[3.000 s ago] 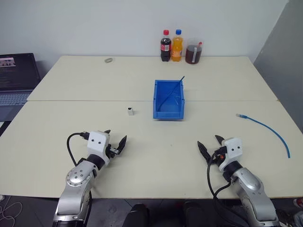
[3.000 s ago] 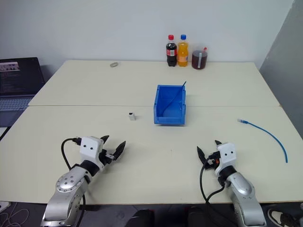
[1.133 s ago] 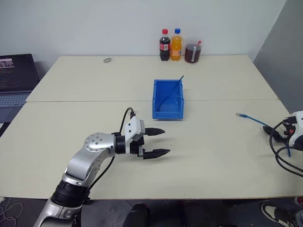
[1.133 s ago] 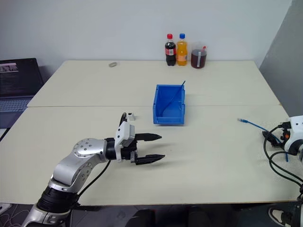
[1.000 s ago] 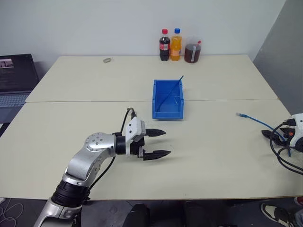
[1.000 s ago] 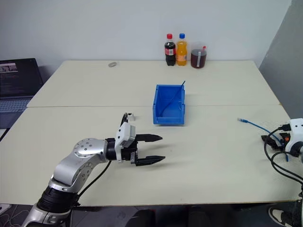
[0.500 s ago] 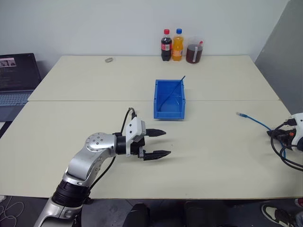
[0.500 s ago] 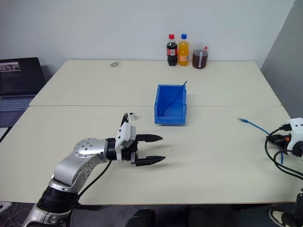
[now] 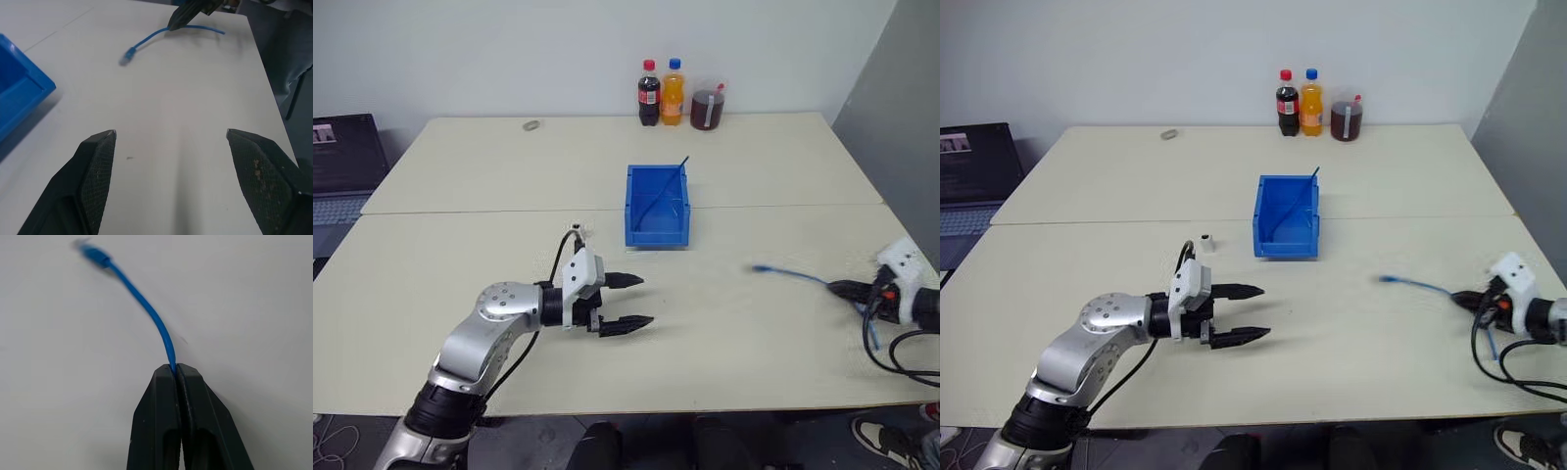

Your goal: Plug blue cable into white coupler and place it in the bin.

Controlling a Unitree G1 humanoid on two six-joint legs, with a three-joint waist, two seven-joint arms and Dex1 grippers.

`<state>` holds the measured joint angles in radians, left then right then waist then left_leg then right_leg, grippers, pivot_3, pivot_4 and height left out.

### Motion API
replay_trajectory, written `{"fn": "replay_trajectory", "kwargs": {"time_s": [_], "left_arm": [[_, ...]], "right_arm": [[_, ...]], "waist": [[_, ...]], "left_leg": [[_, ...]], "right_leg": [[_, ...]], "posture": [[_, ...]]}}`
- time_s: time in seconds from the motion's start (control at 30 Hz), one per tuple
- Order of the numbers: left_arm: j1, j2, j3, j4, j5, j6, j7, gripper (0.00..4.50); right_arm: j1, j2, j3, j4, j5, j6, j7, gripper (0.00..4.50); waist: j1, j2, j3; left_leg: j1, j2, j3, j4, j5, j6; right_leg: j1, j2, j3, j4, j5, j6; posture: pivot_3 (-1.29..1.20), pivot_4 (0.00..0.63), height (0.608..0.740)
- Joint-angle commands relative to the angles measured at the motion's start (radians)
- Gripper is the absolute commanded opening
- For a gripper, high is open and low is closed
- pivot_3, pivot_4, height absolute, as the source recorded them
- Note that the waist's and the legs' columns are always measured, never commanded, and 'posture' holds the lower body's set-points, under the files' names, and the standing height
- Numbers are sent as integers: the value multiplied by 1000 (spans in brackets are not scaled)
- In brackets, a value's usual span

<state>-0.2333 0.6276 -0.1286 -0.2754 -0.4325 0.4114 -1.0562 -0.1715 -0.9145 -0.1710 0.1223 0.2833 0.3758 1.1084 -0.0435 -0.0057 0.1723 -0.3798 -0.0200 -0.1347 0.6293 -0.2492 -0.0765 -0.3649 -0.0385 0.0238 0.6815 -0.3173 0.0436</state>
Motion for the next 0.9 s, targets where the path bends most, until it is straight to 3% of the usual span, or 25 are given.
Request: {"fn": "replay_trajectory", "kwargs": {"time_s": [0.03,0.23,0.5,0.8,0.9], "left_arm": [[59,42,54,-58,-9,0,12,3806],[154,96,86,-10,27,-57,5,3806],[170,84,87,7,44,-85,29,3806],[153,82,97,78,56,-117,38,3806],[123,68,94,144,79,-138,52,3806]], "right_arm": [[-14,64,102,-231,9,54,-43,58],[-137,179,267,-246,-43,72,-94,58],[-246,285,394,-172,-116,63,-123,58],[-220,254,358,-221,-98,76,-113,2147],[-173,177,319,-327,-46,113,-58,2904]], "waist": [[0,0,0],[13,-1,1],[16,-2,1],[14,-2,1],[16,-2,1]], "left_leg": [[0,0,0,0,0,0],[-1,-1,0,0,0,0],[-4,-1,-1,0,0,0],[-4,-1,-2,0,0,0],[-4,-1,-2,0,0,0]], "right_leg": [[0,0,0,0,0,0],[-1,-1,0,0,0,0],[-4,-1,-1,0,0,0],[-4,-1,-1,0,1,-1],[-4,-1,-1,0,1,-1]], "posture": [[0,150,740],[0,150,740],[0,150,740],[0,150,740],[0,150,740]]}}
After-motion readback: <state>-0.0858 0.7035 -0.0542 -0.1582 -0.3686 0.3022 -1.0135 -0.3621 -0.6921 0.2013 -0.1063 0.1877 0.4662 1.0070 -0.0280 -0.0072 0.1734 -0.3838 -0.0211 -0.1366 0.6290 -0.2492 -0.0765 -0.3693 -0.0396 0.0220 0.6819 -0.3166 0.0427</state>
